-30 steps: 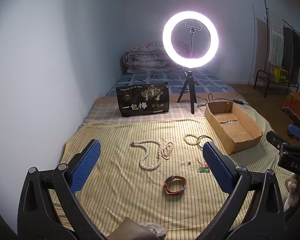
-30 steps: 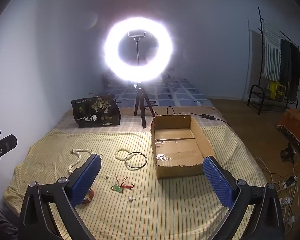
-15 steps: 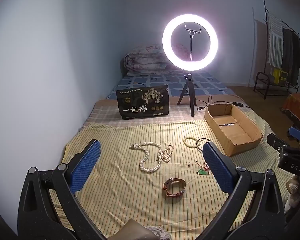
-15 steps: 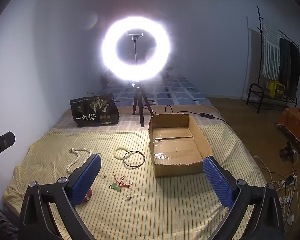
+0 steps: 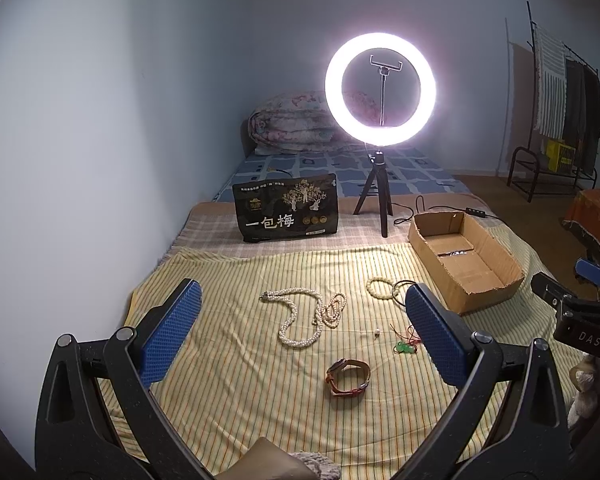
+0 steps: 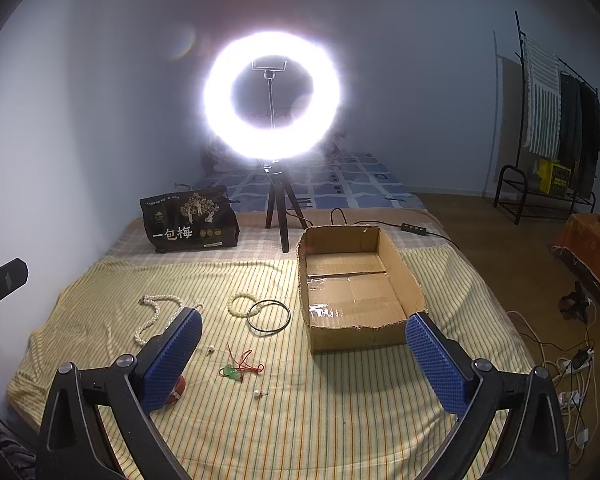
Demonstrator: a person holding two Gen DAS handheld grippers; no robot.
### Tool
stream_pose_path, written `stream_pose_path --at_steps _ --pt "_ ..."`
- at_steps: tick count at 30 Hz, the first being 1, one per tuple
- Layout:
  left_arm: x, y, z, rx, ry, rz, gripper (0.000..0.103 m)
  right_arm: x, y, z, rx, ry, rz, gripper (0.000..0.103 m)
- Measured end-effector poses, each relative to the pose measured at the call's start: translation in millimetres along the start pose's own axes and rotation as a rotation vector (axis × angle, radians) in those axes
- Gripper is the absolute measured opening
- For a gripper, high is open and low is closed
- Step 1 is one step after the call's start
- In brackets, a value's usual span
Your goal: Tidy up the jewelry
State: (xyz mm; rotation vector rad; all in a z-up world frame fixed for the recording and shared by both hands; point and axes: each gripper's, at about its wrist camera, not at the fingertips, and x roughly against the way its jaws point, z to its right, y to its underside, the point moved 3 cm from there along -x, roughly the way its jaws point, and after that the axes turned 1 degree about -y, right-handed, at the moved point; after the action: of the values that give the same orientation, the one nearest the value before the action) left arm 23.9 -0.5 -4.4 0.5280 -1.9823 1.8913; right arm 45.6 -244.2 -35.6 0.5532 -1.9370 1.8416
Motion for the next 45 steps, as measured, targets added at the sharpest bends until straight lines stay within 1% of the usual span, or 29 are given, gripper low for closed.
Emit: stream_pose_path --at_steps 45 --pt "0.9 3.4 -0.4 0.002 0.002 0.004 0.103 -5.7 3.3 -3.2 -0.004 -0.013 -0.04 0.103"
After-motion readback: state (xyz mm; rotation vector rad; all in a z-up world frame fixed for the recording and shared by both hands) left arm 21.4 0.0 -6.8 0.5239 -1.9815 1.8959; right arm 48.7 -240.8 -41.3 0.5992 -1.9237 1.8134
